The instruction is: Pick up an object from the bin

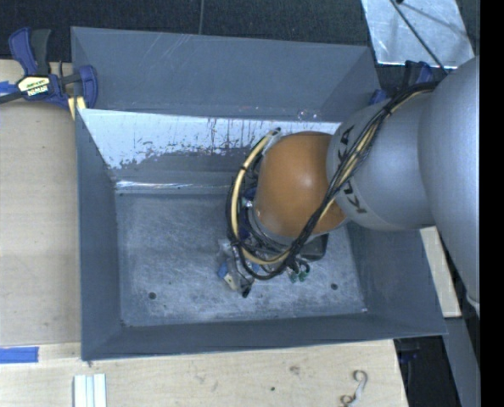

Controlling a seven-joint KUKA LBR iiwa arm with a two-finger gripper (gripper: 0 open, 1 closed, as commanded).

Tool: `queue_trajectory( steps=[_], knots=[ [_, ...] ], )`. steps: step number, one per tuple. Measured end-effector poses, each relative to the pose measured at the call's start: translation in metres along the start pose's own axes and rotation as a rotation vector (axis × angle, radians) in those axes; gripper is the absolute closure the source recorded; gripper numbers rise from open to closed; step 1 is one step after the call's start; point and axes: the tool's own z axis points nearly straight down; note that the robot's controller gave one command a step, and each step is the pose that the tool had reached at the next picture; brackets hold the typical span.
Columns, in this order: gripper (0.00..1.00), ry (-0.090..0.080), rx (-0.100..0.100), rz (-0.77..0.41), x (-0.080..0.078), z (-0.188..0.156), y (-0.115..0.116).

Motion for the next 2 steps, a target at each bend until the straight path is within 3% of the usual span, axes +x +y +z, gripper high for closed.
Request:
queue_trajectory(
  steps=[1, 2],
  knots=[
    [1.0, -0.01, 0.002, -0.776, -0.001, 0.0, -0.001],
    [1.0, -0.006, 0.003, -0.772, 0.009, -0.124, 0.011]
  ],
)
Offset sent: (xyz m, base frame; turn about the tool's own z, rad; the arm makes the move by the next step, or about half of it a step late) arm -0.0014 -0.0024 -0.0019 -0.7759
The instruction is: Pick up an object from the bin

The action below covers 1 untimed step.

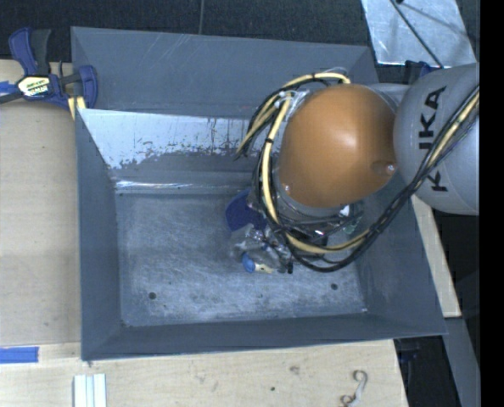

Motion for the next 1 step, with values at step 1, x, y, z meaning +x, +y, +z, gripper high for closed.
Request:
queue_trajectory(
  steps=[1],
  knots=[
    [1.0, 0.003, -0.003, 0.006, 0.0036, -0.026, -0.0078]
  ],
)
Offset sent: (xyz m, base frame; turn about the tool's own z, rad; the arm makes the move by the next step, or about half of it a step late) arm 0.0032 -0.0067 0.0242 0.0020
